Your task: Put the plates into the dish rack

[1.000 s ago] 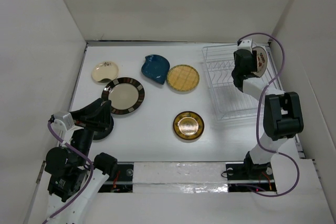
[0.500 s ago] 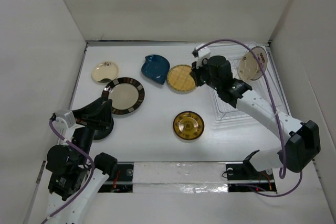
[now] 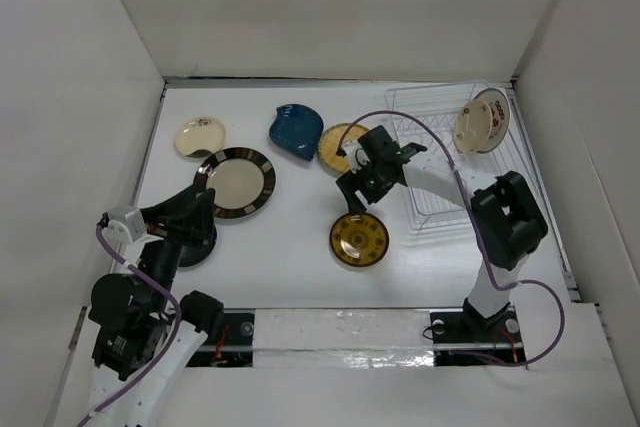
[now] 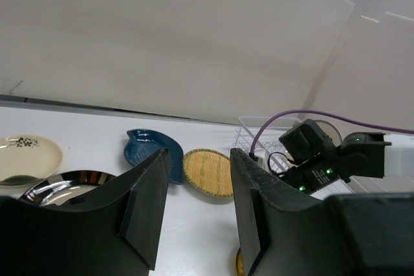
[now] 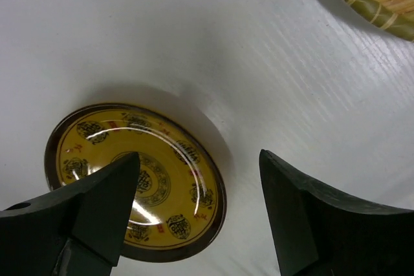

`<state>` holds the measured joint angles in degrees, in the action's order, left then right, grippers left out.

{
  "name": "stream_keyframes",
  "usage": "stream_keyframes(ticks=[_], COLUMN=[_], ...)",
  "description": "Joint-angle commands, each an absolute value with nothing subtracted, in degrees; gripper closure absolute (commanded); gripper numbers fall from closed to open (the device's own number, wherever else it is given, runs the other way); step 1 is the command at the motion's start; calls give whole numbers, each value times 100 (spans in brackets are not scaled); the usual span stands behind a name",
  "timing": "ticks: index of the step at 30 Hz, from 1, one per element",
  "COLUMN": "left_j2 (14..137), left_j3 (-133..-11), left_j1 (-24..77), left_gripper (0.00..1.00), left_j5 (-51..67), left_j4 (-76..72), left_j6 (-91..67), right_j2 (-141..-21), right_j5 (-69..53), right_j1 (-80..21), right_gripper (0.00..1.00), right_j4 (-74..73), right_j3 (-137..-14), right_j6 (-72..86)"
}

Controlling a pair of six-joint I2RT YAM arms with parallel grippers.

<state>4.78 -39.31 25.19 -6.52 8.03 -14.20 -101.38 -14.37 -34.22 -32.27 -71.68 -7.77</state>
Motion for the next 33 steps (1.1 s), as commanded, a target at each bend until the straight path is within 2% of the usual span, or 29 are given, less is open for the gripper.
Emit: stream_keyframes(ticks=[1, 5, 9, 14, 17, 18, 21, 33], left_j2=[598, 598, 580, 580, 563, 563, 562, 562], left_j3=[-3938, -3938, -3946, -3955, -3955, -3955, -3964, -3964], left_j1=[2566, 2566, 2566, 2566, 2566, 2566, 2566, 2566], left_gripper=[61, 61, 61, 61, 61, 61, 61, 61], left_j5=[-685, -677, -677, -677, -685, -686, -703, -712], left_j4=[650, 642, 650, 642, 659, 659, 677, 677], left_j6=[-1433, -1424, -1433, -1433, -1433, -1433, -1433, -1441], right_j2=[-10291, -10564, -10740, -10740, -10906, -10933, -10899, -8949], right_j5=[-1617, -1748, -2083, -2591, -2715, -2742, -2751, -3164], right_j1=[-3278, -3226, -3286, -3507, -3638, -3691, -3753, -3437], right_gripper=[19, 18, 32, 41, 68, 83, 100, 100], right_j4=[-3524, -3559, -3595, -3376, -3217, -3156, -3015, -1602], right_j3=[-7602, -7559, -7314, -6935, -6829, -6812, -6794, -6724], right_j6=[-967, -984, -1020, -984, -897, -879, -844, -221])
